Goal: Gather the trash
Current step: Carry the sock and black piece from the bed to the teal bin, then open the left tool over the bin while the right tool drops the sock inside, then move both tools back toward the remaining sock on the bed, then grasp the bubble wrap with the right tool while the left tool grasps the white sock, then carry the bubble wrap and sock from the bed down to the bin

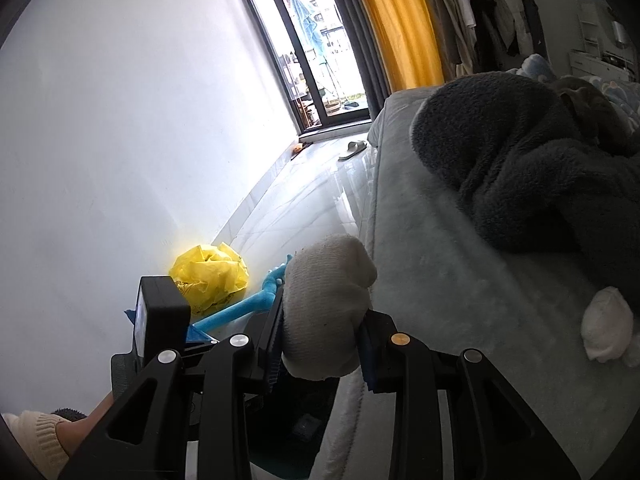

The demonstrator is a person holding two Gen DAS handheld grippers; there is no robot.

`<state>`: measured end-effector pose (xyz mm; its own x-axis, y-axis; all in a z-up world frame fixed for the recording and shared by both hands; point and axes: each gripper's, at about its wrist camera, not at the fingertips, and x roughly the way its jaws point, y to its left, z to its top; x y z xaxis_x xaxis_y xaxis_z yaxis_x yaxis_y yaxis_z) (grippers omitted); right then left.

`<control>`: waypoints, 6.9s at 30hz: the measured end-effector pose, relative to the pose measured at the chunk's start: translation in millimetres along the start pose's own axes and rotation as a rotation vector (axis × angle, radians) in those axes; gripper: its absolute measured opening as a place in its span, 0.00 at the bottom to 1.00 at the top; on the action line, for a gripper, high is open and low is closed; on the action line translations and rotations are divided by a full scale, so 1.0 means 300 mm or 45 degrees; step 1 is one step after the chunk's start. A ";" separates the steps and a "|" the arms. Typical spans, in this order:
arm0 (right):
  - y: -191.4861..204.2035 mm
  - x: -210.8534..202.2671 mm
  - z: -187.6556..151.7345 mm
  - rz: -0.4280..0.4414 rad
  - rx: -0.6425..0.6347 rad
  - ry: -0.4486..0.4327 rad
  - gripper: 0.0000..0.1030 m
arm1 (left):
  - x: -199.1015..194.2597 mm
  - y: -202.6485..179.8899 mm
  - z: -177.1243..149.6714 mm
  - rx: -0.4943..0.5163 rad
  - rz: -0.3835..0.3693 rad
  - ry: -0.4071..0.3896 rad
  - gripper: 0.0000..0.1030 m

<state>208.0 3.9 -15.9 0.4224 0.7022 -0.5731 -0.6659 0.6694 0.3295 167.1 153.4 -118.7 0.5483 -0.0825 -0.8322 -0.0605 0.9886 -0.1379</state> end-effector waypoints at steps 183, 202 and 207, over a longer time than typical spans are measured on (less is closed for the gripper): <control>-0.982 -0.389 -0.145 -0.290 0.238 0.041 0.61 | 0.281 -0.876 0.356 0.517 -0.582 -0.167 0.82; -0.877 -0.438 -0.103 -0.384 0.292 -0.012 0.61 | 0.242 -0.884 0.287 0.509 -0.532 -0.103 0.45; -0.794 -0.417 -0.093 -0.375 0.273 -0.020 0.61 | 0.174 -0.835 0.241 0.486 -0.448 -0.118 0.45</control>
<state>296.7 -250.1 -43.5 0.5874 0.4743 -0.6558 -0.3708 0.8780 0.3028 271.1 -89.3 -88.7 0.5532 -0.4235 -0.7173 0.4391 0.8800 -0.1809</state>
